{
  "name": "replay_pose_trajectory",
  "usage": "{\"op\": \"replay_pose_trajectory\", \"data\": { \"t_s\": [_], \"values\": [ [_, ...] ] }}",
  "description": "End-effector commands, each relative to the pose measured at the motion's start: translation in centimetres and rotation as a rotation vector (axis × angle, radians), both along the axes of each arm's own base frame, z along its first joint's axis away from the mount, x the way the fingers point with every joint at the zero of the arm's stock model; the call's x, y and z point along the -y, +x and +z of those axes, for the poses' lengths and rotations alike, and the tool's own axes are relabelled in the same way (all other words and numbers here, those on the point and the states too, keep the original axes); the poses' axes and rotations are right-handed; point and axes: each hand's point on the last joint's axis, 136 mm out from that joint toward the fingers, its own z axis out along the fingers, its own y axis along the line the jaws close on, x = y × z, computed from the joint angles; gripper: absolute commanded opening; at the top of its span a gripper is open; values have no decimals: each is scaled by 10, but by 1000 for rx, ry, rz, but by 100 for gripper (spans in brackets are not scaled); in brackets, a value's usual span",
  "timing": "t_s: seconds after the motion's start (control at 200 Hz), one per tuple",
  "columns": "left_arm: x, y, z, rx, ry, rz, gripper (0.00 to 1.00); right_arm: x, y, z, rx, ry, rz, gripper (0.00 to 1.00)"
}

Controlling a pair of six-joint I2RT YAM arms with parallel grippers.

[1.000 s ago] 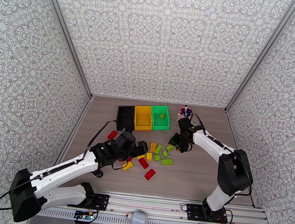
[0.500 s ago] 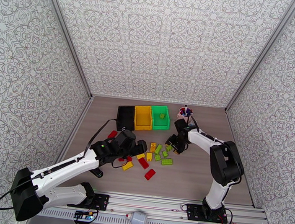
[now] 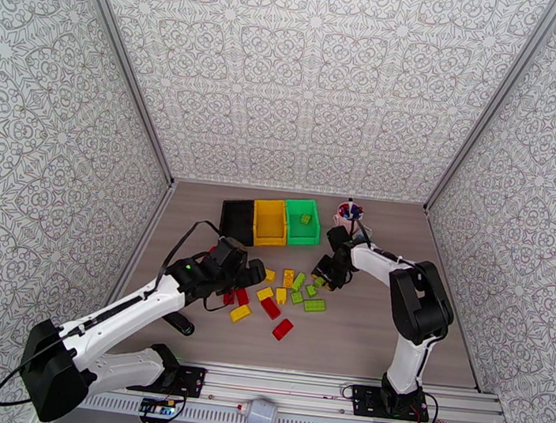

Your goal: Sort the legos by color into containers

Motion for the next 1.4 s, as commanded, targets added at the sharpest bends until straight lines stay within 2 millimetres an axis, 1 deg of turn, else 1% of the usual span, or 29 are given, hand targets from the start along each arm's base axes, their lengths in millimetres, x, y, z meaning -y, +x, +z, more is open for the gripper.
{"op": "replay_pose_trajectory", "data": {
  "t_s": [0.0, 0.065, 0.25, 0.285, 0.325, 0.365, 0.49, 0.62, 0.765, 0.84, 0.855, 0.87, 0.94, 0.955, 0.99, 1.03, 1.095, 1.15, 1.236, 1.306, 1.396],
  "values": [
    [6, 25, -4, -20, 13, -57, 99, -7, 6, 12, 27, 7, 24, 25],
    [15, 34, -6, -26, -13, -85, 99, -8, 8, 18, 41, 12, 35, 22],
    [51, 60, -7, -32, -117, -183, 99, -20, 22, 36, 86, 62, 67, 12],
    [58, 66, -4, -26, -135, -200, 99, -23, 26, 40, 94, 72, 70, 11],
    [63, 72, -5, -27, -138, -213, 99, -27, 31, 44, 103, 85, 75, 10],
    [74, 75, -3, -36, -168, -246, 99, -30, 36, 48, 116, 96, 79, 10],
    [91, 93, -3, -42, -210, -277, 99, -41, 56, 63, 157, 132, 82, 10],
    [95, 119, 1, -34, -284, -249, 97, -50, 83, 78, 201, 175, 76, 10],
    [89, 149, 10, -9, -389, -182, 96, -59, 122, 95, 253, 236, 45, 12],
    [83, 160, 13, -2, -419, -158, 95, -61, 142, 100, 274, 258, 29, 17],
    [81, 162, 14, -2, -421, -152, 95, -62, 148, 105, 286, 266, 25, 19],
    [80, 164, 15, 0, -425, -150, 95, -62, 151, 104, 284, 269, 22, 21],
    [75, 171, 17, 7, -426, -138, 94, -65, 169, 110, 301, 290, 12, 28],
    [74, 171, 17, 7, -425, -138, 94, -66, 173, 113, 308, 295, 10, 30],
    [72, 173, 18, 10, -423, -135, 93, -67, 179, 111, 304, 297, 7, 35],
    [70, 173, 19, 11, -418, -134, 93, -69, 187, 116, 314, 305, 8, 41],
    [67, 172, 18, 9, -403, -132, 93, -70, 196, 120, 322, 309, 12, 50],
    [65, 170, 18, 8, -392, -132, 93, -72, 200, 125, 328, 311, 19, 56],
    [63, 164, 15, 3, -372, -129, 93, -72, 202, 132, 344, 309, 28, 62],
    [61, 158, 14, 1, -354, -130, 92, -70, 199, 136, 347, 302, 38, 63],
    [60, 148, 13, -1, -319, -135, 92, -65, 188, 140, 346, 275, 60, 63]
  ]
}}
